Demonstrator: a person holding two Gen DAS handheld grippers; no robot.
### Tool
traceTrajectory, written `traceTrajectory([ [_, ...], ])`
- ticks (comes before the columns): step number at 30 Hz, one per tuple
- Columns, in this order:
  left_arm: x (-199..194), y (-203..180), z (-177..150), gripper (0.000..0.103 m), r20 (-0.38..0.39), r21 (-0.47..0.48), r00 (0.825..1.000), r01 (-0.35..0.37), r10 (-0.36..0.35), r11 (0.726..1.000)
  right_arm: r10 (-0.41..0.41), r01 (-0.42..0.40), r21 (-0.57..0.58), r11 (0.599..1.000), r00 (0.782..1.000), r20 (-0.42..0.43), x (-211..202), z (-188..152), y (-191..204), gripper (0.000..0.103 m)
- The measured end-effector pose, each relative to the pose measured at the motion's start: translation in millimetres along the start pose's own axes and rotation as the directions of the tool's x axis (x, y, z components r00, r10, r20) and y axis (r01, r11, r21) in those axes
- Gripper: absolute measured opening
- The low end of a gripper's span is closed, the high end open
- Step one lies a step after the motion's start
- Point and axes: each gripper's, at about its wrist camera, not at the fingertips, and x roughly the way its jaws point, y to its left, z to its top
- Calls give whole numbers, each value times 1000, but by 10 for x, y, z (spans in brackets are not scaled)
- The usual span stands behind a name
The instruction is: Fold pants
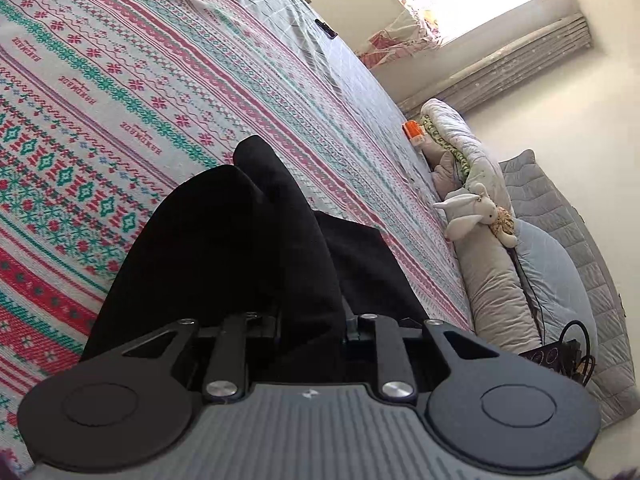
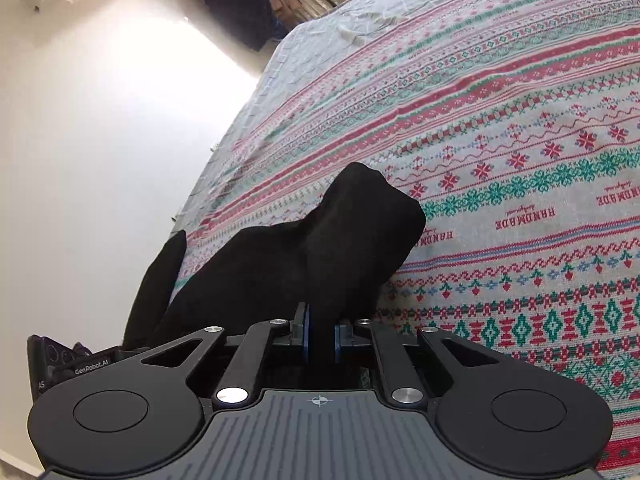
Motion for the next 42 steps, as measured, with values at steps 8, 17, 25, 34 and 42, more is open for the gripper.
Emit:
traceTrajectory([
  [8, 657, -628, -105, 31, -15, 80, 995, 98, -97, 992, -105, 103, 19, 995, 981, 161, -617, 518, -294, 11],
  [17, 908, -970, -253, 43, 154, 357, 943, -330, 294, 874, -362, 335, 181, 925, 922, 140, -788, 834, -939, 25],
  [25, 799, -1251, -389, 52, 196, 449, 963, -254, 183, 857, -291, 280, 99, 955, 949, 121, -1019, 708, -695, 57],
  [34, 1234, -1354, -786, 52, 13, 632, 976, -177, 218, 755, -252, 289, -212, 934, 950, 186, -852, 492, -447, 49],
  [42, 1184, -1285, -930, 52, -12, 690, 968, -173, 250, 703, -346, 348, -77, 934, 937, 39, -858, 443, -781, 37],
])
